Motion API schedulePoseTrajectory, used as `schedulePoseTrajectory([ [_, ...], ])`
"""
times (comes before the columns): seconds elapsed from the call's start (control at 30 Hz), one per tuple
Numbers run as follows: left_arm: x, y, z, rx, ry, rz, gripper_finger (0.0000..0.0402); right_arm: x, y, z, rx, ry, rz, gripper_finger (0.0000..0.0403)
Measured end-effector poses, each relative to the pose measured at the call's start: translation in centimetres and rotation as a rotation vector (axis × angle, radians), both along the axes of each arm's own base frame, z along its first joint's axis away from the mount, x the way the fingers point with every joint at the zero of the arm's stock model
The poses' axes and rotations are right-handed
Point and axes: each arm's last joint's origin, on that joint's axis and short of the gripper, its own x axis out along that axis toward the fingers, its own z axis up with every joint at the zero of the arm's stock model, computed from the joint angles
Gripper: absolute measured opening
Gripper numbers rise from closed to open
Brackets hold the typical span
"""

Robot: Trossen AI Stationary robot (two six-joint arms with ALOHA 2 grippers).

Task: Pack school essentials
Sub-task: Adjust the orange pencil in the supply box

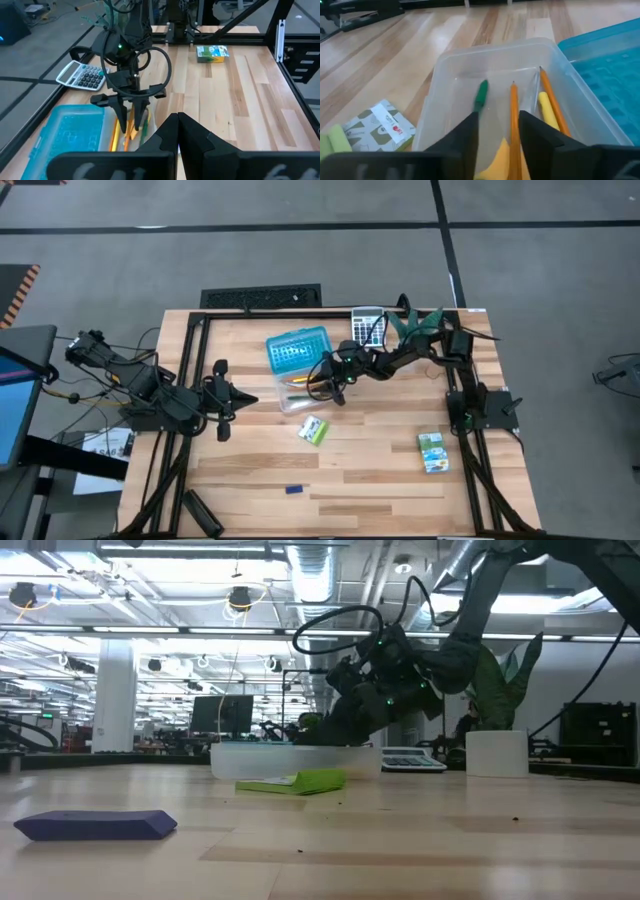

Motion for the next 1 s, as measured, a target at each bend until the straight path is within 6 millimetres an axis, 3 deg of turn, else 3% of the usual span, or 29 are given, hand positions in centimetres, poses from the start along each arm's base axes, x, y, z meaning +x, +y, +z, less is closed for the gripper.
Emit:
schedulePoseTrajectory([
  [0.2,0.0,0.0,0.0,-0.001,0.000,0.000,0.0000,-0.7,-0.6,2.8,0.044,0.018,-0.032,0.0195],
  [0.4,0.0,0.0,-0.1,0.001,0.006,0.001,0.0000,-3.2,-0.9,6.2,-0.060,0.186,-0.117,0.0179],
  [0.63,-0.1,0.1,-0.2,-0.001,0.019,0.006,0.0000,-5.3,-0.2,6.7,-0.094,0.393,-0.127,0.0122],
  [1.0,-0.1,0.1,-0.1,0.001,0.008,0.022,0.0000,-4.4,0.4,4.9,-0.112,0.417,-0.114,0.0101],
])
